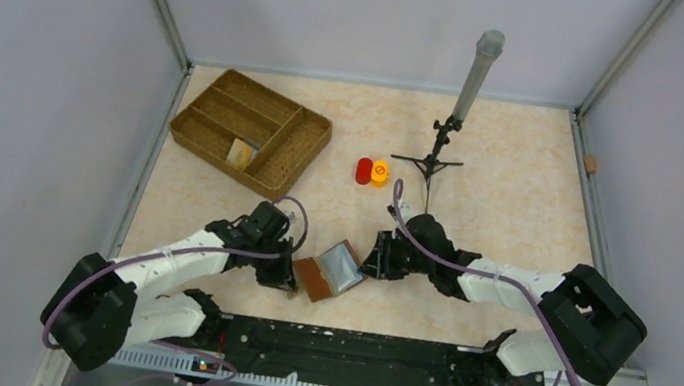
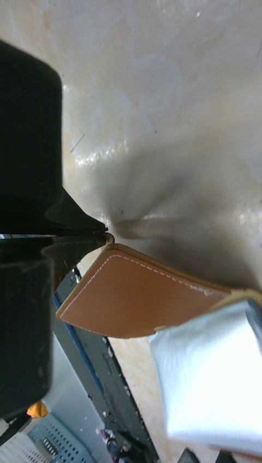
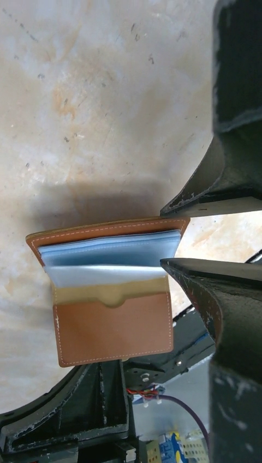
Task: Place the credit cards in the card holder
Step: Open the card holder at the center of the board.
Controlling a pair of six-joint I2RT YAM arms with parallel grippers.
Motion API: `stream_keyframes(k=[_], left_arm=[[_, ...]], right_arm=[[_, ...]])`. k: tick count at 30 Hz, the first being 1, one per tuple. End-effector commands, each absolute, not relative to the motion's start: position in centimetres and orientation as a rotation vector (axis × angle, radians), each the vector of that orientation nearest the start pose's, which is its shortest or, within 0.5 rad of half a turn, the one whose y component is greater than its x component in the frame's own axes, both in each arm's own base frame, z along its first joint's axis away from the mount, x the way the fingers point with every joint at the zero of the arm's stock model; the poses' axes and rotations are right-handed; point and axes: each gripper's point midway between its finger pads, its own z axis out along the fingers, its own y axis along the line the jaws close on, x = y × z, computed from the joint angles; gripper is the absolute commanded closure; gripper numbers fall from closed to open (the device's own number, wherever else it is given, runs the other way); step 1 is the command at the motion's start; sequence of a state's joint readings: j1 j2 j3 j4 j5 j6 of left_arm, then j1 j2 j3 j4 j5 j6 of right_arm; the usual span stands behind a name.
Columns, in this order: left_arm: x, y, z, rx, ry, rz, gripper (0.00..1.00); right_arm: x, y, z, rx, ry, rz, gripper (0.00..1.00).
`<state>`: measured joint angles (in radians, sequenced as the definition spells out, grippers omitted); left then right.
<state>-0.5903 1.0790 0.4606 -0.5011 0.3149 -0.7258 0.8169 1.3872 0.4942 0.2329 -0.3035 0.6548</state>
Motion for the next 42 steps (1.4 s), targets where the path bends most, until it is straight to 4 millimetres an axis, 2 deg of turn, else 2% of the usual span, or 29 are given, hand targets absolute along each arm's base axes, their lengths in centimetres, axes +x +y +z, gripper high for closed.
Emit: stream_keyframes(k=[1, 4, 10, 18, 21, 23, 26, 27, 30, 32, 36, 39, 42], left_arm=[[13.7, -17.3, 2.5, -0.082, 2.865, -0.663, 1.0], [14.0, -17.5, 2.5, -0.073, 2.859, -0.667, 1.0], [14.2, -17.4, 2.0, -0.068, 2.869, -0.657, 1.0], [15.5, -18.0, 1.0, -0.1, 2.846, -0.669, 1.0], [16.3, -18.5, 0.7, -0.11, 2.836, -0.679, 1.0], [16.7, -18.7, 0.4, -0.111, 2.833, -0.673, 1.0], [17.7, -18.9, 0.8, -0.1, 2.801, -0.669, 0.98], [18.1, -19.1, 1.4, -0.097, 2.781, -0.672, 0.88], [19.6, -19.1, 3.8, -0.105, 2.695, -0.658, 0.41], [20.7, -18.9, 6.0, -0.112, 2.62, -0.645, 0.27], [22.4, -19.3, 10.9, -0.12, 2.451, -0.708, 0.12], [22.9, -21.3, 14.0, -0.103, 2.34, -0.878, 0.07], [22.8, -22.9, 15.2, -0.082, 2.295, -0.981, 0.02]], right_arm=[[18.9, 30.4, 6.3, -0.38, 2.365, 1.025, 0.67], [19.0, 30.5, 6.6, -0.396, 2.361, 1.017, 0.67], [18.7, 31.0, 6.0, -0.408, 2.378, 1.053, 0.67], [17.8, 32.7, 6.5, -0.433, 2.36, 1.205, 0.69], [17.8, 32.8, 6.6, -0.421, 2.355, 1.217, 0.78], [18.0, 32.5, 6.7, -0.407, 2.356, 1.193, 0.87], [18.5, 31.8, 6.8, -0.379, 2.359, 1.131, 0.99], [18.7, 31.5, 7.0, -0.371, 2.357, 1.103, 1.0], [19.6, 30.3, 8.2, -0.343, 2.354, 0.972, 1.0], [20.2, 29.5, 9.0, -0.33, 2.354, 0.853, 1.0], [20.7, 28.3, 9.6, -0.313, 2.372, 0.696, 1.0], [20.7, 28.3, 9.3, -0.305, 2.385, 0.617, 1.0], [20.5, 28.6, 8.8, -0.325, 2.403, 0.538, 1.0]])
